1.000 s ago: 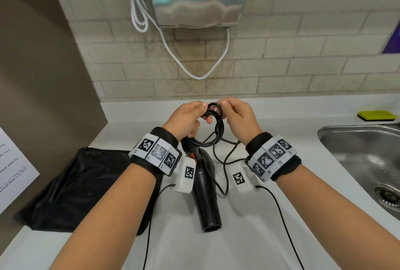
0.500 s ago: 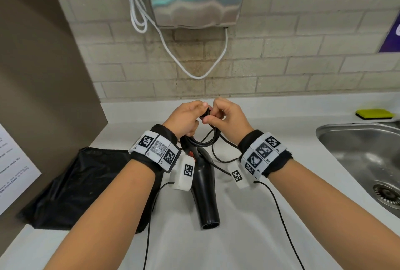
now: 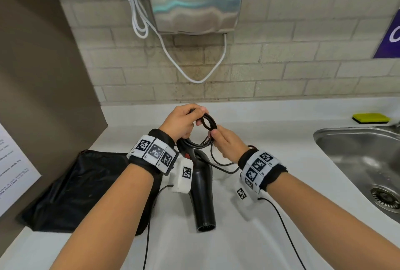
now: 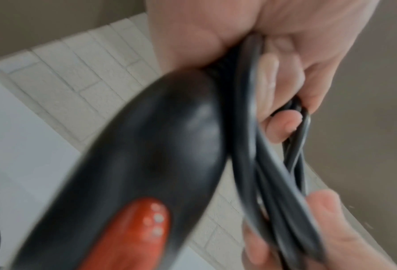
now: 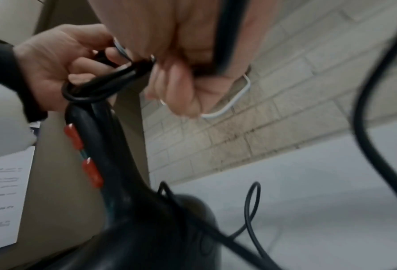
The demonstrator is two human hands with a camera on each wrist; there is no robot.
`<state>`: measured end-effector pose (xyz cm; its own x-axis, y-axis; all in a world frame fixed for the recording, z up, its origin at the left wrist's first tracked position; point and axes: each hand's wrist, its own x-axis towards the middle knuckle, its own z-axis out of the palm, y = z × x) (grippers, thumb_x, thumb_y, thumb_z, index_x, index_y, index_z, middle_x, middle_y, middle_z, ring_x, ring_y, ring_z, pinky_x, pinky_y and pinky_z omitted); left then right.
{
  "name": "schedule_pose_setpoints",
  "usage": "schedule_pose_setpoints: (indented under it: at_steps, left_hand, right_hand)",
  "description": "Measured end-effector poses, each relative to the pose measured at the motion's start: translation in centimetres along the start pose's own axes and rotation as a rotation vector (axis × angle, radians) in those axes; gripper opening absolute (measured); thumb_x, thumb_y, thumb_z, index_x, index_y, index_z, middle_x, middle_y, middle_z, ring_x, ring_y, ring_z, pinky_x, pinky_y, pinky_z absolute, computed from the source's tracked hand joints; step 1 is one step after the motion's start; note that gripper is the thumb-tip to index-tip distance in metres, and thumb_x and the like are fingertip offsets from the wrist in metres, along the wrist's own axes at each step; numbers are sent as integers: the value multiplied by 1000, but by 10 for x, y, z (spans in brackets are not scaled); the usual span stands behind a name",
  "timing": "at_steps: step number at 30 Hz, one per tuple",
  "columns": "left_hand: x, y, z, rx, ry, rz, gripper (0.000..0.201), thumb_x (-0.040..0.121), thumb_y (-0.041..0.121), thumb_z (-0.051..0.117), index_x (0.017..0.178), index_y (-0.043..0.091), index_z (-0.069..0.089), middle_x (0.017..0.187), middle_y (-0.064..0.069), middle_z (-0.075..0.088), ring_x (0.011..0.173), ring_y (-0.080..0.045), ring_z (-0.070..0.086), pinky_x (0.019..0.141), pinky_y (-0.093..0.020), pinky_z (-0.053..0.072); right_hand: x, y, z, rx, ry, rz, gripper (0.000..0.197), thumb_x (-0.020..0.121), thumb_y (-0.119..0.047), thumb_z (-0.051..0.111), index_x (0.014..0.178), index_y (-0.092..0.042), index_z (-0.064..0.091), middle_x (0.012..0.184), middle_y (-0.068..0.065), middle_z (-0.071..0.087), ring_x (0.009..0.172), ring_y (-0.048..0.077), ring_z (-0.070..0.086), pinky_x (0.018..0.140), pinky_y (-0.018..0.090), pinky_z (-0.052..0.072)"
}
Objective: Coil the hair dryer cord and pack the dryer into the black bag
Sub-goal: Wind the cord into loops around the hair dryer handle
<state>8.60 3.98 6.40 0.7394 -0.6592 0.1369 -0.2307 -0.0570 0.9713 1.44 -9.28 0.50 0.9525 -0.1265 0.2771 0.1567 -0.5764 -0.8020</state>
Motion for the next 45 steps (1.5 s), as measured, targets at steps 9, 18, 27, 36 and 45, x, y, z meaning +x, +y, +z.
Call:
schedule_pose_setpoints:
  at_steps: [9, 18, 27, 36, 45]
  left_hand:
    - [-1, 0, -9, 55, -100, -6, 24, 98, 14, 42, 85, 13, 62, 54, 7, 47, 31, -5, 23, 35, -17, 17]
    - [6, 9, 5, 180, -196, -58, 9, 98, 21, 42, 100, 15, 49, 64, 1, 43, 32, -5, 23, 36, -19, 18]
    - [10, 8, 13, 137, -178, -3, 17, 98, 18, 42, 96, 9, 56, 72, 2, 62, 30, -7, 25, 35, -21, 17]
    - [13, -4, -1, -70, 160, 11, 22, 99, 19, 41, 87, 20, 60, 71, -2, 57, 27, -5, 25, 32, -15, 20]
    - [9, -5, -5, -70, 180, 5, 23, 99, 19, 42, 86, 19, 60, 68, 0, 53, 29, -5, 24, 33, -15, 21]
  right_hand:
    - [17, 9, -9, 150, 112, 71, 37, 98, -10, 33, 63, -19, 41, 58, -5, 33, 45, -1, 32, 50, 16, 26]
    - [23, -29, -25, 56, 433, -173, 30, 95, -5, 40, 67, -14, 43, 57, -9, 39, 52, -5, 43, 54, 10, 34]
    - [8, -37, -27, 151, 379, -299, 23, 94, -10, 40, 72, -15, 47, 56, 4, 51, 52, 10, 47, 55, 16, 40]
    - [-14, 12, -31, -356, -22, -19, 30, 94, -34, 41, 112, -14, 55, 92, -2, 62, 87, 17, 58, 81, 31, 45]
    - [-20, 31, -9, -82, 103, 45, 30, 96, -12, 41, 69, -13, 53, 59, -5, 46, 55, 1, 42, 59, 9, 35]
